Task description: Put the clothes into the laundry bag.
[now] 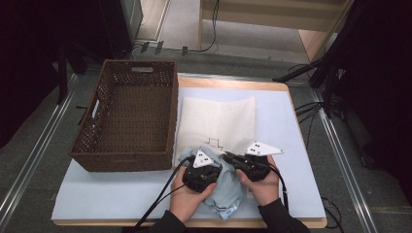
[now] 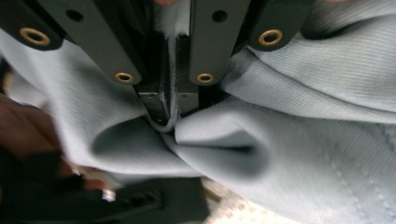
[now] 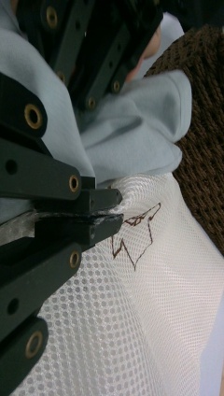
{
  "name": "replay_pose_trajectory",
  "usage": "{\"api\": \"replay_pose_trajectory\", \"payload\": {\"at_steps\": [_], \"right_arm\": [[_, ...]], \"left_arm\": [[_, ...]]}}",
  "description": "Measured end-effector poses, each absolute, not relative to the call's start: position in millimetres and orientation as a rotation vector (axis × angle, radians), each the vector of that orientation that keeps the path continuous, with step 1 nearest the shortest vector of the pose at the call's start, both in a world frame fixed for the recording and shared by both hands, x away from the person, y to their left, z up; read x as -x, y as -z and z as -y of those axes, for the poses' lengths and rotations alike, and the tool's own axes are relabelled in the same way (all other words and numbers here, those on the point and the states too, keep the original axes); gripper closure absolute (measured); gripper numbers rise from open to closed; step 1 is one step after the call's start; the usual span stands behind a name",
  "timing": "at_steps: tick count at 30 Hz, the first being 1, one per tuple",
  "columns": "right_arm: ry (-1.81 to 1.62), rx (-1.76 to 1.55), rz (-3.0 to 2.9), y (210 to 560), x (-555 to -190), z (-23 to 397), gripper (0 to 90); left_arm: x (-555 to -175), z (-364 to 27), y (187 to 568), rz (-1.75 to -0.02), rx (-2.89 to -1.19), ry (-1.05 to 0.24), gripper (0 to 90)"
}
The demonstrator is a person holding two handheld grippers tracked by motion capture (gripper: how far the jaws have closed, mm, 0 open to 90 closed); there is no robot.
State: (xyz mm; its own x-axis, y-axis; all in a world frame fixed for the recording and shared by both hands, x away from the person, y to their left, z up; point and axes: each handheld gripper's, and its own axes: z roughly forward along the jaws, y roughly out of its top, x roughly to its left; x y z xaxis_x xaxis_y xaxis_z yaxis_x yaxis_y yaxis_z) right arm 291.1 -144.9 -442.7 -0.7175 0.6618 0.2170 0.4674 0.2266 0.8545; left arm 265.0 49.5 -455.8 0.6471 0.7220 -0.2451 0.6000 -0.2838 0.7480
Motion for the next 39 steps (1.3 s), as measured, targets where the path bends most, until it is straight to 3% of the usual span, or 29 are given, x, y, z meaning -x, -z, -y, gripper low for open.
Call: {"api": "replay_pose_trajectory", "payload": {"at_steps": [3, 7, 14, 18, 24, 30, 32, 36, 39], "right_arm": [[-1.496, -1.063, -2.311, 443.2, -290.8, 143.3, 88.7], [-1.489, -1.056, -2.319, 443.5, -290.6, 143.5, 88.7], [-1.48, -1.062, -2.318, 444.1, -291.8, 146.4, 88.7], [-1.48, -1.067, -2.314, 444.6, -292.7, 147.6, 88.7], [-1.475, -1.074, -2.314, 445.2, -292.6, 147.9, 88.7], [-1.472, -1.074, -2.321, 445.9, -292.9, 147.7, 88.7], [-1.475, -1.074, -2.32, 445.8, -292.8, 147.7, 88.7], [-1.479, -1.067, -2.323, 445.9, -293.2, 147.6, 88.7], [-1.485, -1.072, -2.317, 445.4, -292.9, 147.8, 88.7]], "left_arm": [[-271.1, -43.4, 464.7, -1.063, -2.01, -0.275, 87.2], [-274.3, -47.4, 465.6, -1.056, -1.996, -0.248, 85.2], [-254.4, -81.4, 447.3, -0.986, -1.971, -0.209, 67.6], [-245.8, -107.1, 436.7, -1.029, -1.94, -0.318, 55.8], [-237.3, -125.2, 433.7, -1.09, -1.916, -0.445, 47.4], [-254.3, -112.7, 451.4, -1.141, -1.959, -0.341, 40.7], [-256.7, -111.5, 452.5, -1.146, -1.957, -0.329, 47.9], [-266.8, -101.7, 456.6, -1.186, -1.951, -0.253, 78.8], [-261.5, -90.1, 454.0, -1.098, -1.946, -0.211, 84.9]]}}
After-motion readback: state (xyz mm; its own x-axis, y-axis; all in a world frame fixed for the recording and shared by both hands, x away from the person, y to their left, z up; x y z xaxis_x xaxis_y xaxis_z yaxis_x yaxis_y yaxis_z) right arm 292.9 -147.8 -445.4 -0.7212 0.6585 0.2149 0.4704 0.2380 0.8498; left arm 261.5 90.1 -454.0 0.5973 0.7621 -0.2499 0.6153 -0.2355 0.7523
